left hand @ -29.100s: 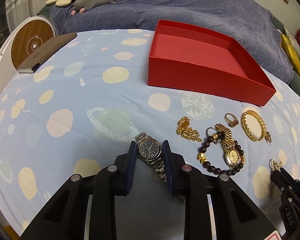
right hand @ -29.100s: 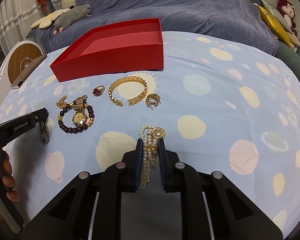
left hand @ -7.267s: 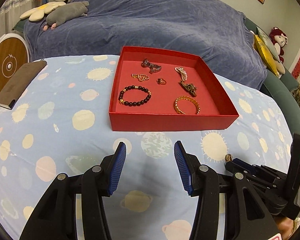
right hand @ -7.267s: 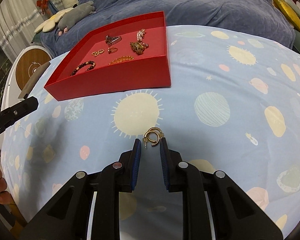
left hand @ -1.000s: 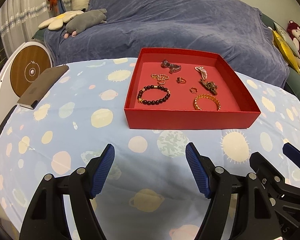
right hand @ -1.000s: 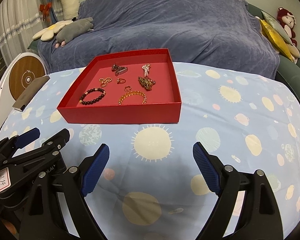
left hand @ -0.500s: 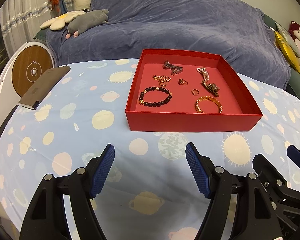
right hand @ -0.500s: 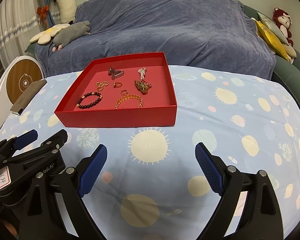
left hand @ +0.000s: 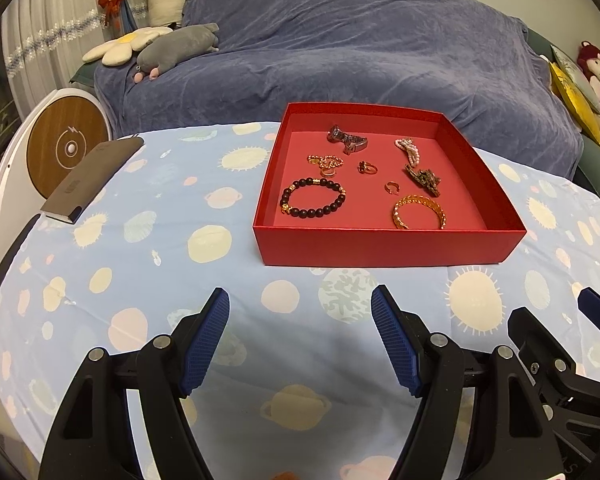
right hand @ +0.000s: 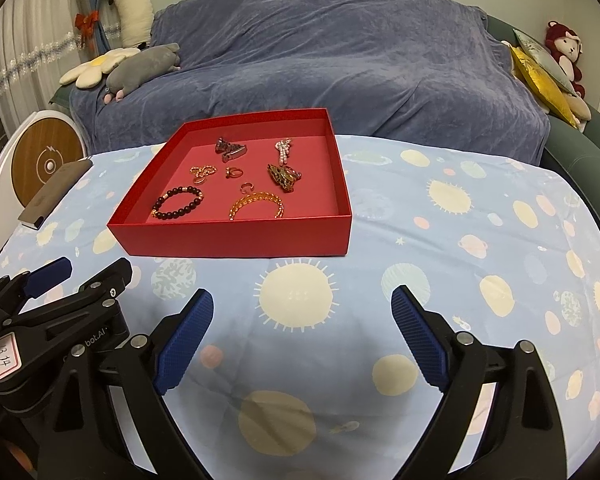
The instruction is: Organize jewelry
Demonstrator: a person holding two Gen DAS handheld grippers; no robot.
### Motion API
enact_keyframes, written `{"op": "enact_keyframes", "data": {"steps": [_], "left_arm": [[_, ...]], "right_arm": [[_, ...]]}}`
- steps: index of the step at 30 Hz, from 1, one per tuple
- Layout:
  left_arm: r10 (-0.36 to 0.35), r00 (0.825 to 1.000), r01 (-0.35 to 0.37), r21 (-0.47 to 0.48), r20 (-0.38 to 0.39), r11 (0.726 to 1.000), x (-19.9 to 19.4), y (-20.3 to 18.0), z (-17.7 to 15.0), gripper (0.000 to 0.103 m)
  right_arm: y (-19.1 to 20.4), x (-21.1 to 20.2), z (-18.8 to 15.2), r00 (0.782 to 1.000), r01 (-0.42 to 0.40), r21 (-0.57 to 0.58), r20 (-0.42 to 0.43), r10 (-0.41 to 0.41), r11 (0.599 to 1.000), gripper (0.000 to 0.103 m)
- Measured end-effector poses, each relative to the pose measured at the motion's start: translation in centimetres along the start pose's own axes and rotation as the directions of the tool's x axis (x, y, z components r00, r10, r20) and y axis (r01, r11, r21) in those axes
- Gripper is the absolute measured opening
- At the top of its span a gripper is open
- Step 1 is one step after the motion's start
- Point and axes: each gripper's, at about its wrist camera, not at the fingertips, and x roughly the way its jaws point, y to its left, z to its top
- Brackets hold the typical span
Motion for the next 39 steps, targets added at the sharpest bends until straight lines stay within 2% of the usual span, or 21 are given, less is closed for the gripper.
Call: {"op": "enact_keyframes", "data": {"steps": [23, 28, 39], "left_arm": [[0.005, 1.0, -0.005, 0.002, 0.002, 1.0, -0.1, 0.0, 0.0, 0.071], [0.039, 0.999, -0.04, 0.022, 0.027, 0.999, -0.5, 0.1, 0.2, 0.071], [0.009, 1.0, -0.009, -0.001, 0.028, 1.0, -0.8, 0.4, 0.3, 0.071]], "right_arm": [[0.0, -0.1, 0.0, 1.0, 0.002, -0.001, 0.001, -0.002, 1.0, 0.088], [0.0, -0.1, 0.1, 1.0, -0.001, 0.001, 0.002, 0.001, 1.0, 0.088], [-0.2, -0.1, 0.1, 1.0, 0.002, 0.0, 0.007, -0.002, 1.0, 0.088]]}}
